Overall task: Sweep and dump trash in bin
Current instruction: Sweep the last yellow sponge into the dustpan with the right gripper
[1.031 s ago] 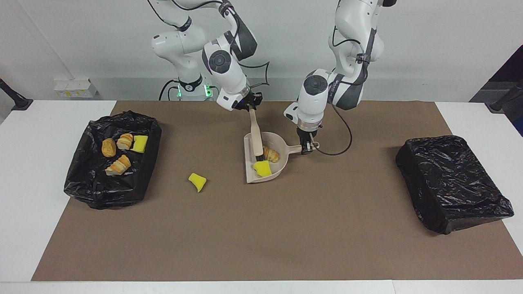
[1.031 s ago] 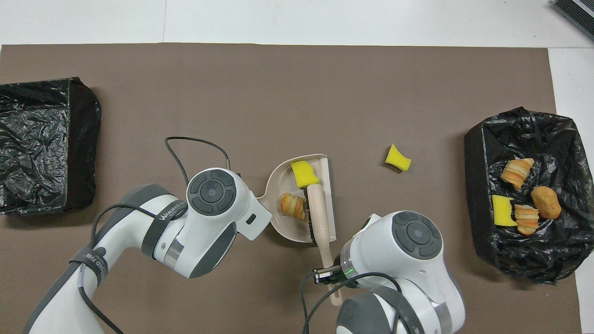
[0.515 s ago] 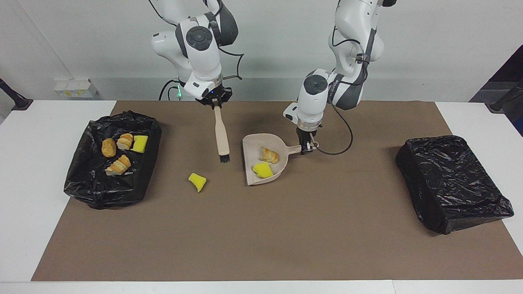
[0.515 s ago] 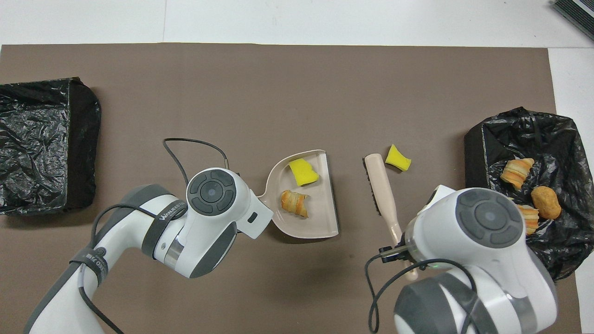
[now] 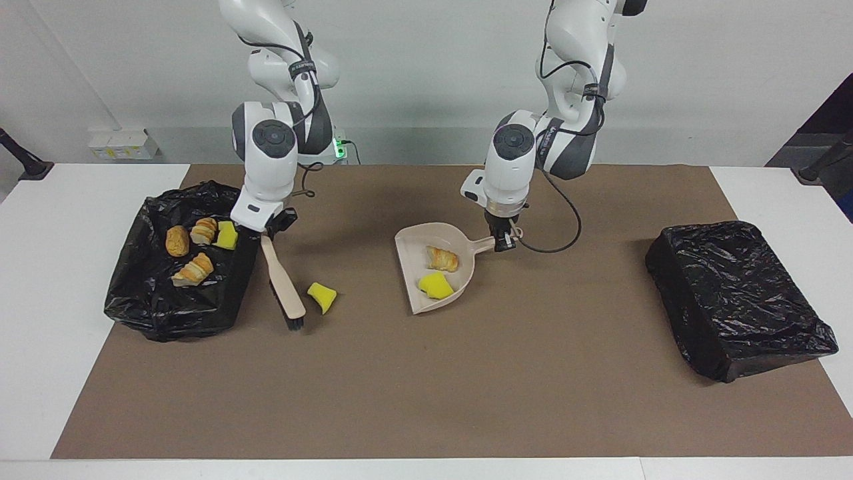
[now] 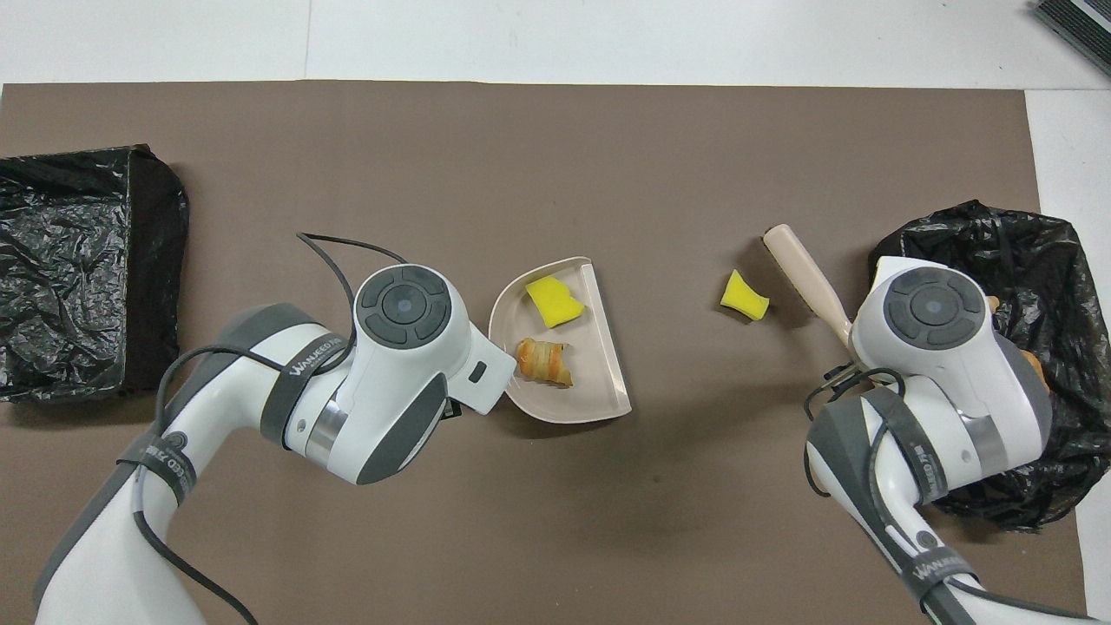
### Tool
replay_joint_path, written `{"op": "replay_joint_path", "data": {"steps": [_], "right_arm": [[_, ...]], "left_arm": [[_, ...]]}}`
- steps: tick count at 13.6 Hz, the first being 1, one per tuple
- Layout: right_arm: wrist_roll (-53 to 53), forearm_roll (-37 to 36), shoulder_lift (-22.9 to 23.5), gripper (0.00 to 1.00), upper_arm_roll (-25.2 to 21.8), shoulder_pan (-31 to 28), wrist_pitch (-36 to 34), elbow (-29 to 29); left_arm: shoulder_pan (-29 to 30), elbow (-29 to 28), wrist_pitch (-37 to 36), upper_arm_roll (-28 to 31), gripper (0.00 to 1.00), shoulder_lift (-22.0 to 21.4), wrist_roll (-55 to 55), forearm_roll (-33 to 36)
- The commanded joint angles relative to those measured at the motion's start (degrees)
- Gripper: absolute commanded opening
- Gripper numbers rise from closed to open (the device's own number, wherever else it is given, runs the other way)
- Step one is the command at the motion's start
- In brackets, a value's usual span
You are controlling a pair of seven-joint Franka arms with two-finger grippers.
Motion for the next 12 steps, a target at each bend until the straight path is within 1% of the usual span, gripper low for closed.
{"op": "replay_joint_path", "data": {"steps": [1,2,3,4,6,8,9,11,12], "right_arm": [[-1.3,2.2,0.0,0.0,1.4,1.1,-2.0,-0.1],[-1.2,7.9,-0.6,0.0,1.4,2.8,-2.8,-1.2],[-0.8,13.8,-0.7,0.0,1.4,4.3,-2.8,-2.1],[-0.1,17.0,-0.9,0.0,1.4,5.9,-2.8,-2.8],[3.4,21.1,-1.9,0.0,1.4,9.2,-2.8,-3.7],[7.2,29.9,-2.1,0.0,1.4,11.7,-1.9,-5.3],[8.4,32.8,-1.9,0.0,1.3,14.6,-1.2,-5.6],[13.0,37.9,-1.3,0.0,1.4,18.5,0.7,-5.6],[13.5,42.9,-1.2,0.0,1.4,21.1,0.9,-5.0]], "left_arm": [[-0.4,5.3,-5.8,0.1,0.0,2.6,-4.4,0.6],[-0.5,5.5,-7.1,0.0,0.0,2.6,-4.7,1.4],[-0.5,5.6,-7.5,-0.1,0.0,2.6,-4.7,3.8],[-0.8,5.5,-7.6,-0.1,0.0,2.7,-4.8,4.1],[-1.9,4.9,-7.2,-0.1,0.0,3.2,-6.3,4.2],[-2.5,4.1,-6.7,-0.1,0.0,3.3,-7.4,4.7],[-3.3,4.0,-6.6,-0.1,0.0,3.5,-7.4,5.4],[-4.2,4.1,-5.3,-0.1,0.0,5.6,-7.6,5.8],[-4.1,4.3,-4.9,-0.1,0.0,5.7,-7.6,5.7]]}}
